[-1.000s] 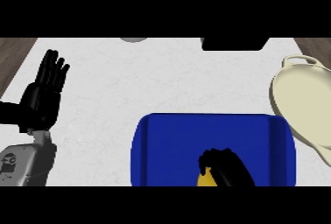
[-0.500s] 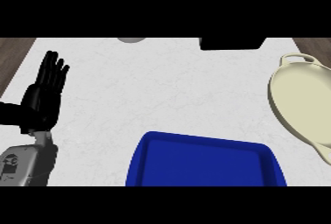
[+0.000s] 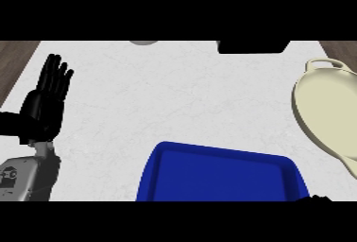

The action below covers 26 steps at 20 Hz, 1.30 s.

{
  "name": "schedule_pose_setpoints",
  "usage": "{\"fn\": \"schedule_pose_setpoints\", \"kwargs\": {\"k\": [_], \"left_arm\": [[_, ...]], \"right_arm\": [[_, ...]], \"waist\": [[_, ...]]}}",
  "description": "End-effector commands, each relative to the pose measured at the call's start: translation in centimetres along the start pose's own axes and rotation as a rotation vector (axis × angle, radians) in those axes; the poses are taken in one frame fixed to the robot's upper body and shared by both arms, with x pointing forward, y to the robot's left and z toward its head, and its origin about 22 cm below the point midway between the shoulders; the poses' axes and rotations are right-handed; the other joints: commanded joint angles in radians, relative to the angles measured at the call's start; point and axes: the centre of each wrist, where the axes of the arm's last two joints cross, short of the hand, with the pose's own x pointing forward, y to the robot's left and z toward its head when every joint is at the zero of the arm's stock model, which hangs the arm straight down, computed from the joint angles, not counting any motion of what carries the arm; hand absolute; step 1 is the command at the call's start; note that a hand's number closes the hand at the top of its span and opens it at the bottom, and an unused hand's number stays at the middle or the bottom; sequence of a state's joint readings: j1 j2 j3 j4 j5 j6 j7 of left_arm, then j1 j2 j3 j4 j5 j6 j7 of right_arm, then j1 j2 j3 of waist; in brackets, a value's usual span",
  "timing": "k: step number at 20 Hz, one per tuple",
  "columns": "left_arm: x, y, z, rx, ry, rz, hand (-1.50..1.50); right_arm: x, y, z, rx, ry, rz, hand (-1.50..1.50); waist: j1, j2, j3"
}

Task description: Pick the lemon from the tray and place it in the pot

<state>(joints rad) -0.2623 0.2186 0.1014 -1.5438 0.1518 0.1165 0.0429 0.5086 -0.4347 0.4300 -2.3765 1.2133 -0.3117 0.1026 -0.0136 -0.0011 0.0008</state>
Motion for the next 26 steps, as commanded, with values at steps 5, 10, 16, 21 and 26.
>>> {"fn": "schedule_pose_setpoints", "kwargs": {"k": [5, 10, 16, 21, 26], "left_arm": [[0.1, -0.3, 0.0, -0.017, -0.005, 0.001, 0.0], [0.0, -0.3, -0.3, -0.025, -0.017, 0.002, 0.0], [-1.1, -1.5, -0.4, -0.052, -0.005, 0.011, 0.0], [-1.1, 0.7, 0.4, -0.038, -0.008, 0.007, 0.0], [1.6, -2.7, -1.7, -0.049, -0.019, 0.008, 0.0]], "right_arm": [[-5.5, -3.5, -2.0, -0.122, 0.184, -0.041, 1.5], [-13.1, -4.4, -3.7, -0.09, 0.265, -0.001, 1.5], [-22.5, -6.2, -5.3, -0.113, 0.312, -0.058, 1.5], [-28.7, -6.4, -5.5, -0.063, 0.283, -0.067, 1.5], [-32.8, -3.6, -6.3, -0.043, 0.282, -0.051, 1.5]], "waist": [[0.01, 0.005, 0.002], [0.013, 0.005, 0.002], [0.025, 0.009, 0.002], [0.034, 0.006, 0.001], [0.045, 0.009, 0.002]]}}
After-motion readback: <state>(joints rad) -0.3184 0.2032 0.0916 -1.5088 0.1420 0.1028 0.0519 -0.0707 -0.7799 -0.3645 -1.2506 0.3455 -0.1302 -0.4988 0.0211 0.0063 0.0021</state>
